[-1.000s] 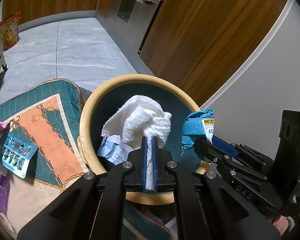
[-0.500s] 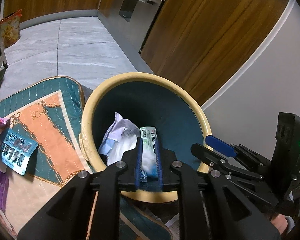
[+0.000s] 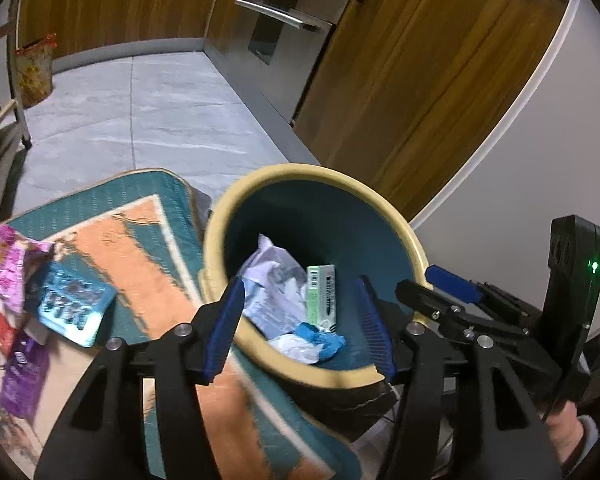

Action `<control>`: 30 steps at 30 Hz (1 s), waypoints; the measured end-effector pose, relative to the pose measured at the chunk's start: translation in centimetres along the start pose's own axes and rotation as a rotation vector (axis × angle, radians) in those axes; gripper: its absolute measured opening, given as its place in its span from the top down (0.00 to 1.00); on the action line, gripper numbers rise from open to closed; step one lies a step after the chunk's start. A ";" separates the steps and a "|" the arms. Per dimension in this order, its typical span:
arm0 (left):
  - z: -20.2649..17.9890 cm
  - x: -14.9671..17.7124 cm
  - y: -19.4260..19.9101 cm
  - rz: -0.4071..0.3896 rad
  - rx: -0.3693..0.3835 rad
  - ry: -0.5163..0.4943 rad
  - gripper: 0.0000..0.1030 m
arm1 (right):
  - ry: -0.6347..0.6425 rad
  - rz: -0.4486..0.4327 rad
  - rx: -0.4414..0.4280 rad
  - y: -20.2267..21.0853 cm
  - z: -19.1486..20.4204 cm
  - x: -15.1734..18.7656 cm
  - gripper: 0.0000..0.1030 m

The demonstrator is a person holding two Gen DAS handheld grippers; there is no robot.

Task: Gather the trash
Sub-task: 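Move both open tools back over the remaining trash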

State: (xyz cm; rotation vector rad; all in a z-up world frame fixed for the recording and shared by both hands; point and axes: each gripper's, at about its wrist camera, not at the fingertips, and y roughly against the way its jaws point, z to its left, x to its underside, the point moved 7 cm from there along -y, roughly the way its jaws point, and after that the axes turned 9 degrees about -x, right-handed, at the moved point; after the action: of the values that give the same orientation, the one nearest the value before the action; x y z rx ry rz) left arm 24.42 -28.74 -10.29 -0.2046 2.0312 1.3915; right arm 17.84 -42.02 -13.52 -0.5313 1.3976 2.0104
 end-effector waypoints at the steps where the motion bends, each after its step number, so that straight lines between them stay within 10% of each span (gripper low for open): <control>1: 0.5 0.1 0.4 -0.004 -0.006 0.002 0.42 | 0.004 -0.002 -0.003 0.0 0.2 -0.1 0.38; 30: 18.9 4.6 8.8 -0.080 -0.247 0.162 0.35 | 0.189 0.038 -0.107 -2.8 12.9 -0.1 0.28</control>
State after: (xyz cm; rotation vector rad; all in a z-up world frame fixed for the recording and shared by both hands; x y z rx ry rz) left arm 24.83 -7.45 -10.34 -0.5155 1.9504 1.6172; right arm 20.17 -29.33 -10.82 -0.7648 1.4244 2.1200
